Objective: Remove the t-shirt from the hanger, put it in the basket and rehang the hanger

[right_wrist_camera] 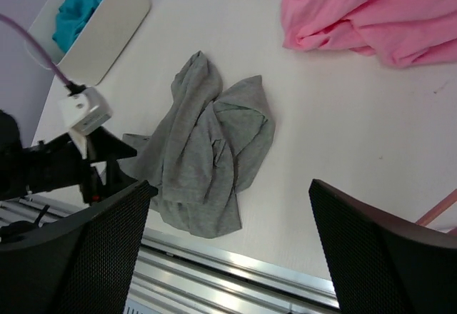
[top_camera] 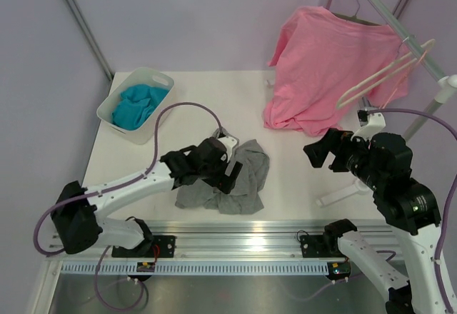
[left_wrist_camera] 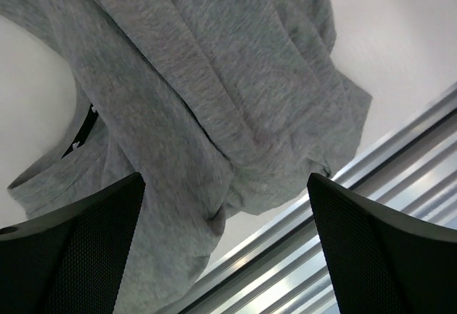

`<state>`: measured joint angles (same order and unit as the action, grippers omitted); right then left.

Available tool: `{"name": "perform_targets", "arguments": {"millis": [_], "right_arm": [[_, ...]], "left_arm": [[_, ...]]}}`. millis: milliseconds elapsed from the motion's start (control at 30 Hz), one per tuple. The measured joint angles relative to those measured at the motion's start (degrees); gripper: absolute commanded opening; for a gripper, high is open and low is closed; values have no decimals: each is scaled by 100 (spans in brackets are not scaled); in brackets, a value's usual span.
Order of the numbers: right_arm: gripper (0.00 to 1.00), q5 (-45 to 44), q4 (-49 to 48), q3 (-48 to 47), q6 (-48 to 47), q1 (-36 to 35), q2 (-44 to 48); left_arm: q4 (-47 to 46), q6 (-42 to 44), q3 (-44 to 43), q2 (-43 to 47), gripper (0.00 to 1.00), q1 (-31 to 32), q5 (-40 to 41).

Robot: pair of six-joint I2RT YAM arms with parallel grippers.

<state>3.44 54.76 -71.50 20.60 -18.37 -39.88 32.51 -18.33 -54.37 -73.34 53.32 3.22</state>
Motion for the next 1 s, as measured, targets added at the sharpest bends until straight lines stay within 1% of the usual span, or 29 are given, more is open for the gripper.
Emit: {"name": "perform_targets", "arguments": {"millis": [200, 267, 400, 500, 533, 567, 600, 633, 667, 800, 867, 1000], "right_arm": [[99, 1016, -474, 828, -9, 0, 507], [99, 1360, -625, 918, -7, 0, 627], [100, 1731, -901, 951, 9, 0, 896], [100, 1871, -1027, 955, 13, 0, 1084], [100, 1886, -1049, 966, 13, 0, 1128], [100, 1906, -1082, 986, 15, 0, 1174], [100, 1921, -1110, 1019, 15, 0, 1222], [99, 1926, -1128, 1051, 15, 0, 1263], [100, 1928, -1137, 1086, 17, 0, 1311], [99, 1963, -1167, 1158, 33, 0, 1453], [100, 1989, -1178, 1172, 46, 0, 1534], [99, 2017, -1255, 1215, 72, 0, 1661]], "left_arm": [[-229, -15, -52, -1215, 99, 0, 125], [-236, -15, -227, -1725, 99, -2, 199], [-273, -22, -656, -2636, 99, -15, 302], [-199, -22, -1058, -2994, 99, -15, 319], [-208, -26, -1145, -3080, 96, -24, 317], [-275, -37, -1187, -3130, 89, -33, 319], [-343, -61, -1193, -3152, 42, -46, 315], [-442, -105, -1178, -3152, 23, -59, 326], [-638, -118, -1132, -3152, 0, -79, 332], [-1108, -247, -883, -3008, 0, -190, 376], [-1130, -315, -782, -2883, 0, -284, 522], [-420, -315, -734, -2363, 0, -619, 1154]]}}
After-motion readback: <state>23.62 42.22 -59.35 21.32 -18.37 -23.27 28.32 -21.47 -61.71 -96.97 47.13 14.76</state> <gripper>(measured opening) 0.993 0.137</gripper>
